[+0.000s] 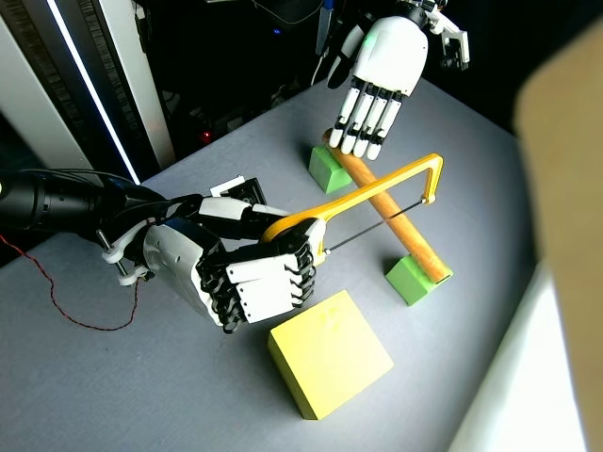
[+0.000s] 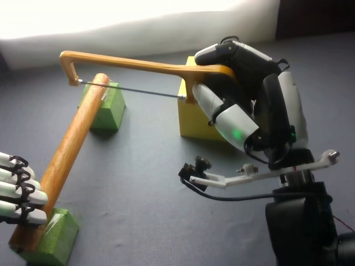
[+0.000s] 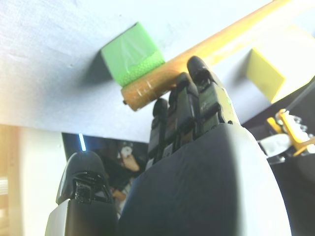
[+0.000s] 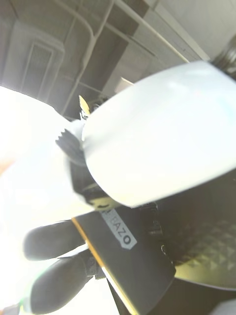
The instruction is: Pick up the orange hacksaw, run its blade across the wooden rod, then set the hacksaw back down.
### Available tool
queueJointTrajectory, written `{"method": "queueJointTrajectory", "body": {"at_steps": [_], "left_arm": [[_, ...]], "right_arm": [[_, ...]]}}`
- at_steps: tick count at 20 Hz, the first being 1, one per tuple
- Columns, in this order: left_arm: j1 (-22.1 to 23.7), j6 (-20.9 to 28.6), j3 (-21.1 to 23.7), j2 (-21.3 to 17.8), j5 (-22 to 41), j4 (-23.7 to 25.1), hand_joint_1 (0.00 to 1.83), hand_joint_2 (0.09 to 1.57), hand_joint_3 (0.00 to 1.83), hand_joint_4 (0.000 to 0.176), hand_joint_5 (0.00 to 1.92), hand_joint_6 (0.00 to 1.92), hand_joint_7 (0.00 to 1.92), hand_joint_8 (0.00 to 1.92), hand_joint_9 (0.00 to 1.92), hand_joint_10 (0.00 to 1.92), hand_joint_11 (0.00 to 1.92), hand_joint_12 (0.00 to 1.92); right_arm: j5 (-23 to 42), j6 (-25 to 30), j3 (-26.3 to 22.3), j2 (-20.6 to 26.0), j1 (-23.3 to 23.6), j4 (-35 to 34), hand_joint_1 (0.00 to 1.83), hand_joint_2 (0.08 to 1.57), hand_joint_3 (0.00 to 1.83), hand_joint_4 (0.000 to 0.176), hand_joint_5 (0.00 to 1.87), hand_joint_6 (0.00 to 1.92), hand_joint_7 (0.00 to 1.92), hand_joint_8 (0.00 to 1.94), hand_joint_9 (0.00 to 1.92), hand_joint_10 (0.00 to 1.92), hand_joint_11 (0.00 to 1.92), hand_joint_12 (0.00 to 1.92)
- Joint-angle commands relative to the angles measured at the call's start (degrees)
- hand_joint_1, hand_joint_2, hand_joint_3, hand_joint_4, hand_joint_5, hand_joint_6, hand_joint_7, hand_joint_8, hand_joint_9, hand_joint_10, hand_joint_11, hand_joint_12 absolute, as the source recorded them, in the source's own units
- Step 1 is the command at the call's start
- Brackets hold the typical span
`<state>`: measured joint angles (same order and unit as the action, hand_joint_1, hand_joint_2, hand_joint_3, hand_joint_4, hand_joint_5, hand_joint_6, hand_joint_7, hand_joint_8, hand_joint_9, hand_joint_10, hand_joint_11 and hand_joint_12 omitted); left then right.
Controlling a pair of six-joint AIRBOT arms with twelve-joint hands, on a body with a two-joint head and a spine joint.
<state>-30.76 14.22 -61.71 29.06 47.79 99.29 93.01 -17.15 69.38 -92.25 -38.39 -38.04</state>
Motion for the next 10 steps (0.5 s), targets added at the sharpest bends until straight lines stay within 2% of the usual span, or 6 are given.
{"method": "queueJointTrajectory", "body": {"at_steps": [1, 2, 3, 4, 6, 10], "left_arm": [[0.4, -0.2, -0.4, -0.1, -0.5, -2.2, 0.11, 1.26, 0.00, 0.000, 0.09, 0.00, 0.06, 0.00, 0.08, 0.00, 0.00, 0.29], [0.4, -0.2, -0.4, -0.1, -0.5, -2.2, 0.10, 1.26, 0.00, 0.000, 0.09, 0.00, 0.07, 0.00, 0.07, 0.00, 0.00, 0.29], [0.4, -0.2, -0.4, -0.1, -0.5, -2.2, 0.11, 1.26, 0.00, 0.000, 0.09, 0.00, 0.07, 0.00, 0.08, 0.00, 0.00, 0.33], [0.4, -0.2, -0.4, -0.1, -0.5, -2.2, 0.10, 1.26, 0.00, 0.000, 0.08, 0.00, 0.06, 0.00, 0.08, 0.00, 0.00, 0.34], [0.5, -0.2, -0.5, -0.1, -0.5, -2.2, 0.03, 1.28, 0.00, 0.000, 0.05, 0.00, 0.04, 0.00, 0.06, 0.00, 0.00, 0.28], [0.5, -0.2, -0.3, -0.1, -0.5, -2.2, 0.08, 1.26, 0.00, 0.000, 0.11, 0.01, 0.09, 0.00, 0.10, 0.01, 0.00, 0.33]], "right_arm": [[5.0, 0.6, -0.2, 0.2, 0.1, 4.6, 1.38, 1.11, 0.00, 0.000, 0.89, 0.88, 1.00, 0.93, 1.01, 1.23, 1.00, 1.32], [4.2, 0.7, -0.3, 0.2, 0.1, 4.6, 1.38, 1.10, 0.00, 0.000, 0.89, 0.89, 1.01, 0.92, 1.01, 1.22, 1.01, 1.31], [3.2, 0.7, -0.6, 0.2, 0.0, 4.6, 1.29, 1.09, 0.00, 0.000, 0.96, 0.86, 1.10, 0.94, 1.08, 1.03, 1.02, 1.32], [2.5, 0.7, -0.8, 0.2, 0.0, 5.0, 1.28, 1.08, 0.00, 0.000, 0.99, 0.82, 1.14, 0.92, 1.12, 0.93, 1.02, 1.30], [1.5, 0.3, -1.0, 0.3, -0.2, 5.2, 1.27, 1.07, 0.00, 0.000, 1.02, 0.80, 1.15, 0.88, 1.15, 0.84, 1.02, 1.30], [-4.0, 0.3, -1.0, 0.6, -1.4, 5.2, 1.26, 1.08, 0.00, 0.000, 1.00, 0.83, 1.12, 0.93, 1.13, 0.89, 1.00, 1.36]]}}
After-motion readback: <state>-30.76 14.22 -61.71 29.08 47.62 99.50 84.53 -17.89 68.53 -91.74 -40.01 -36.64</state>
